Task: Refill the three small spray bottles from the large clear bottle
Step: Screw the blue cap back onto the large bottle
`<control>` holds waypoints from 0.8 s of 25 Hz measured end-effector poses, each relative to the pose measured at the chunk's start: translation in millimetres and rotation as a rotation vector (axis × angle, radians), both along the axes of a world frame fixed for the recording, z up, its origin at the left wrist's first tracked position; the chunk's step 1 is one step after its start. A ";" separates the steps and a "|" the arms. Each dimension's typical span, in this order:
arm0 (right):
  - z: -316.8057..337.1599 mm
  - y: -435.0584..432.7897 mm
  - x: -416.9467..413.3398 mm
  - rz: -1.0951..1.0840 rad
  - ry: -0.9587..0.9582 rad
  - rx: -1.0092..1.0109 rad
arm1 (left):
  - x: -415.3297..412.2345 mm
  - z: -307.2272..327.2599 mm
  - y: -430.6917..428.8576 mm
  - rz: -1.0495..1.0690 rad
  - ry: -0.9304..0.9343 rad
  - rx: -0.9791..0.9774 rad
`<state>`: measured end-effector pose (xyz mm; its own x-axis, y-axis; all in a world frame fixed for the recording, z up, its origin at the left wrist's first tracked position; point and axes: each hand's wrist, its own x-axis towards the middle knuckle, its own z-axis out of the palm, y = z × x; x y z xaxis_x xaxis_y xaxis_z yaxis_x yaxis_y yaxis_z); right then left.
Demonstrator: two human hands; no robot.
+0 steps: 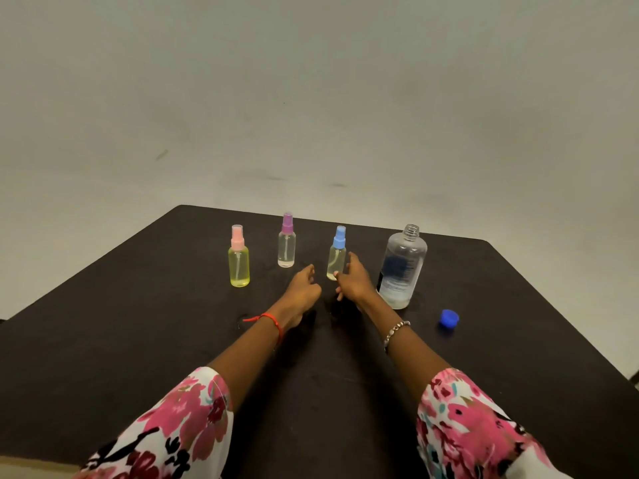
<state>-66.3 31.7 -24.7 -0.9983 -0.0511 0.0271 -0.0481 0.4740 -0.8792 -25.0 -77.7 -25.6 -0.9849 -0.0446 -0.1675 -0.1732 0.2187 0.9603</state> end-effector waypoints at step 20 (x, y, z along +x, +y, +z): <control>29.3 36.4 38.5 0.087 -0.130 0.416 | 6.8 3.7 15.2 0.161 0.012 0.016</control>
<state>-27.8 68.1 4.7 -0.9835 -0.1151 -0.1395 -0.0049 0.7881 -0.6156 -18.1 -62.4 -21.9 -0.9671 -0.1996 -0.1578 -0.1934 0.1738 0.9656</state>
